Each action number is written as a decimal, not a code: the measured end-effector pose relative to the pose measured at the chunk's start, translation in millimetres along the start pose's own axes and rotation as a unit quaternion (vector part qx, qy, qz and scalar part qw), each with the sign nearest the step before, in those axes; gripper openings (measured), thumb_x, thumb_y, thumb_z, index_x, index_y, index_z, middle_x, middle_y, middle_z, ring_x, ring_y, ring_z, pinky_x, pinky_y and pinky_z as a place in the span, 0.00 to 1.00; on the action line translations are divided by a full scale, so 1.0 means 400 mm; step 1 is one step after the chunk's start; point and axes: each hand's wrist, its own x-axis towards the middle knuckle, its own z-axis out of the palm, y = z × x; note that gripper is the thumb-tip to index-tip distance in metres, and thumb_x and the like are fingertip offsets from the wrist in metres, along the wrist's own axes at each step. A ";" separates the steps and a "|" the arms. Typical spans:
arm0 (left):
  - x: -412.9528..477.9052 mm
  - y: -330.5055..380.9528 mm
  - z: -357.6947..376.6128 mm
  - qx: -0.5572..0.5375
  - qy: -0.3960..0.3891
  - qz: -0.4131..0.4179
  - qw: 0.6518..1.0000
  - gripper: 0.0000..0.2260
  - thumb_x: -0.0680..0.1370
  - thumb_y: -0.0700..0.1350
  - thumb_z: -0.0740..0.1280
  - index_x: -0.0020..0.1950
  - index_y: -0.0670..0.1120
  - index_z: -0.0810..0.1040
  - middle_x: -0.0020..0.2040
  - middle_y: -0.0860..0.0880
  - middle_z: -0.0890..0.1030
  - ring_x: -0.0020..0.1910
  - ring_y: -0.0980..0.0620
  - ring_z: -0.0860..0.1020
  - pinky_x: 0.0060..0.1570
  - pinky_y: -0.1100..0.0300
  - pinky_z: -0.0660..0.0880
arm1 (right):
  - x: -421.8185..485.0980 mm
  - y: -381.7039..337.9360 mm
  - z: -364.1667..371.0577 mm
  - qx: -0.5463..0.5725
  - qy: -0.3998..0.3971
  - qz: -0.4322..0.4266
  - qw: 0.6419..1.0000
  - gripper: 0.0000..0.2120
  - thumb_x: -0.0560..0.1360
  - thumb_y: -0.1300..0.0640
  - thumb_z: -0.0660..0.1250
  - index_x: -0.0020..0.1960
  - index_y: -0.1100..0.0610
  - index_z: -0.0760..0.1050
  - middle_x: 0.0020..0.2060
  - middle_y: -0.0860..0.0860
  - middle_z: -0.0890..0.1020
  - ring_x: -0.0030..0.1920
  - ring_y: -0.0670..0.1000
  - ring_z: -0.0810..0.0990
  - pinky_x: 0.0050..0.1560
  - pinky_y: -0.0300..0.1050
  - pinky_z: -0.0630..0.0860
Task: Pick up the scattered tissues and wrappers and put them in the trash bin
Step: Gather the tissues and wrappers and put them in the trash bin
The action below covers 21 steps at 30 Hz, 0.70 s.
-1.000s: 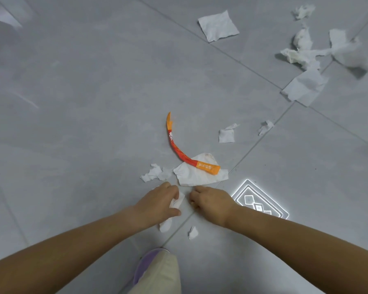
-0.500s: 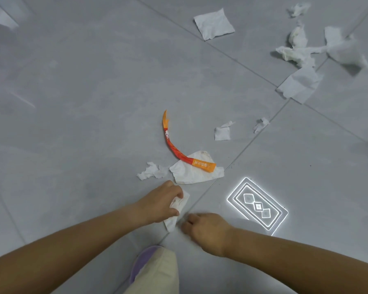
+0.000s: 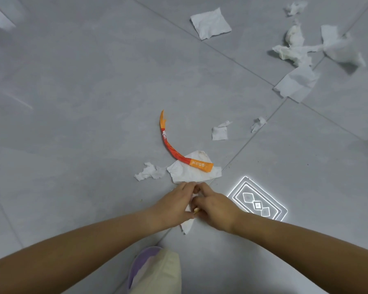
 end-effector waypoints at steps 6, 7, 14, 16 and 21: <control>-0.008 -0.036 -0.012 0.086 0.004 -0.008 0.996 0.42 0.67 0.55 0.74 0.74 0.48 0.56 0.69 0.49 0.64 0.68 0.50 0.65 0.60 0.63 0.62 | 0.012 0.011 0.009 0.022 -0.032 0.007 0.999 0.10 0.75 0.58 0.62 0.56 0.59 0.74 0.55 0.55 0.75 0.50 0.56 0.77 0.50 0.47 0.74; -0.009 -0.036 -0.015 0.091 0.006 -0.009 0.996 0.43 0.67 0.56 0.74 0.74 0.48 0.56 0.69 0.49 0.64 0.68 0.50 0.64 0.60 0.63 0.62 | 0.011 0.015 0.003 0.039 -0.026 0.023 0.999 0.10 0.75 0.57 0.63 0.55 0.59 0.74 0.53 0.55 0.75 0.49 0.55 0.77 0.50 0.45 0.73; 0.022 0.071 -0.066 0.059 0.049 0.030 0.997 0.43 0.64 0.62 0.73 0.73 0.51 0.58 0.67 0.52 0.65 0.67 0.53 0.64 0.62 0.61 0.64 | -0.098 0.076 -0.135 0.215 0.095 0.142 0.961 0.10 0.71 0.56 0.69 0.45 0.46 0.69 0.36 0.42 0.74 0.33 0.41 0.71 0.36 0.32 0.68; 0.049 0.136 -0.087 0.045 0.061 0.054 0.996 0.43 0.64 0.63 0.73 0.73 0.52 0.59 0.67 0.53 0.66 0.67 0.55 0.64 0.63 0.62 0.64 | -0.160 0.102 -0.190 0.238 0.130 0.170 0.947 0.14 0.70 0.56 0.71 0.53 0.46 0.71 0.38 0.42 0.74 0.33 0.40 0.72 0.37 0.29 0.70; 0.130 0.334 -0.156 0.082 0.074 0.137 0.984 0.42 0.64 0.66 0.70 0.73 0.56 0.57 0.66 0.57 0.63 0.63 0.59 0.64 0.57 0.66 0.63 | -0.349 0.161 -0.334 0.227 0.220 0.202 0.927 0.11 0.70 0.57 0.72 0.49 0.44 0.76 0.41 0.45 0.79 0.41 0.51 0.78 0.47 0.43 0.76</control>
